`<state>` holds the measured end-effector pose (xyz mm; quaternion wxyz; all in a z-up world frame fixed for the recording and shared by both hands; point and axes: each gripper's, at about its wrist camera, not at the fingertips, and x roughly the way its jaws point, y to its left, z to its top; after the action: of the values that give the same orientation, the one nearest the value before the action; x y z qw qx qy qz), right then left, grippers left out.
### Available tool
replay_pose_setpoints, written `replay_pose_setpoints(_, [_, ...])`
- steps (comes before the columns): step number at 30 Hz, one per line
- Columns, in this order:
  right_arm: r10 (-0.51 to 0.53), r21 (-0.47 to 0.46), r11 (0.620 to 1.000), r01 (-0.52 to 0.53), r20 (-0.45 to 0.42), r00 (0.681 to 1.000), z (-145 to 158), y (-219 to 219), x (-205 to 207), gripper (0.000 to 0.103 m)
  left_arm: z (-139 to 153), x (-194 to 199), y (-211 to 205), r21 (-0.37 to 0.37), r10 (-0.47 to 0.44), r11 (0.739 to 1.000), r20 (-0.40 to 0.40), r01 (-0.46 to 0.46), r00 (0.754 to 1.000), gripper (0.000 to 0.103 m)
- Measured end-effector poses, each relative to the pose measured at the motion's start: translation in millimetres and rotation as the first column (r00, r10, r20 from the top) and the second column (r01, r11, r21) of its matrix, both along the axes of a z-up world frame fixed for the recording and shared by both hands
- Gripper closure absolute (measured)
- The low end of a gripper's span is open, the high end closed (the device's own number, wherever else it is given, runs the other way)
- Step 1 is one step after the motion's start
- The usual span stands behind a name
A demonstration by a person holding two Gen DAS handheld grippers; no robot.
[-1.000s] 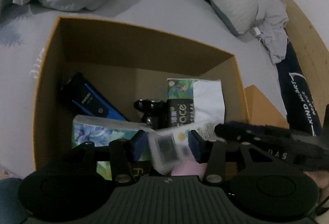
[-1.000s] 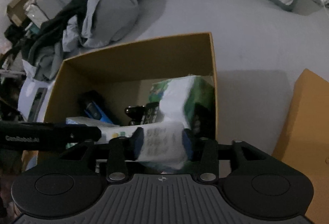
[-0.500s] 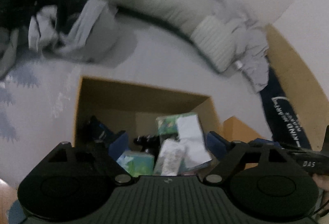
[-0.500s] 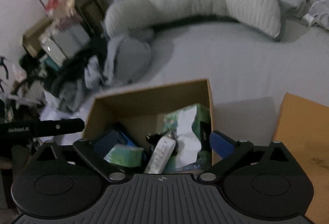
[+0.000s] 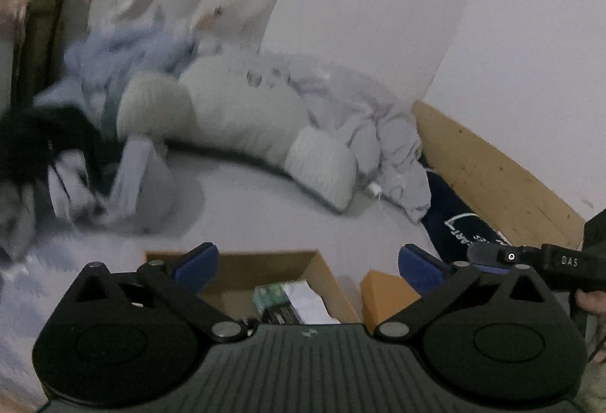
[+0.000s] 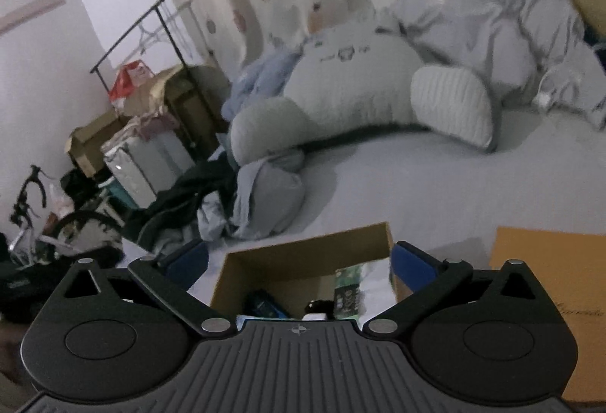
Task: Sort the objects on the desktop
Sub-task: 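Open both grippers to drop the white remote into the cardboard box, then move both tools to the orange Miaoweilu box on the bed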
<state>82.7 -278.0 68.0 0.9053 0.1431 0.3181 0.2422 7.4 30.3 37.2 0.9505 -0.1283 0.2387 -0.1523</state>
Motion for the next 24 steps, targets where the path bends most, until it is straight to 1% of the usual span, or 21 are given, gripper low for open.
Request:
replay_pose_setpoints(4, [-0.027, -0.029, 0.999, 0.030, 0.085, 0.996, -1, 1, -28, 0.000, 4, -29, -17, 0.115, 0.000, 0.993, 0.137, -0.016, 0.991, 0.000])
replay_pose_setpoints(7, [-0.061, -0.057, 0.996, 0.069, 0.135, 0.989, -12, 2, -49, 0.000, -4, -42, -31, 0.188, 0.005, 0.981, 0.178, -0.039, 0.984, 0.000])
replay_pose_setpoints(9, [-0.087, -0.072, 0.992, 0.099, 0.150, 0.985, -23, 2, -60, 0.000, -15, -45, -40, 0.230, 0.017, 0.972, 0.165, -0.055, 0.986, 0.000])
replay_pose_setpoints(12, [-0.119, -0.085, 0.987, 0.134, 0.154, 0.981, -43, 2, -73, 0.000, -32, -46, -53, 0.283, 0.049, 0.956, 0.113, -0.080, 0.992, 0.000])
replay_pose_setpoints(14, [-0.145, -0.098, 0.982, 0.161, 0.154, 0.977, -56, 1, -83, 0.000, -43, -45, -59, 0.300, 0.059, 0.951, 0.076, -0.079, 0.995, 0.000])
replay_pose_setpoints(16, [-0.180, -0.109, 0.975, 0.196, 0.134, 0.974, -70, -3, -89, 0.000, -53, -44, -64, 0.300, 0.071, 0.950, 0.041, -0.080, 0.997, 0.000])
replay_pose_setpoints(19, [-0.228, -0.120, 0.964, 0.236, 0.078, 0.971, -87, -7, -93, 0.000, -65, -39, -67, 0.320, 0.076, 0.945, 0.010, -0.075, 0.997, 0.000])
replay_pose_setpoints(24, [-0.222, -0.106, 0.969, 0.225, 0.037, 0.974, -95, -5, -97, 0.000, -74, -33, -72, 0.366, 0.072, 0.928, -0.015, -0.061, 0.997, 0.000])
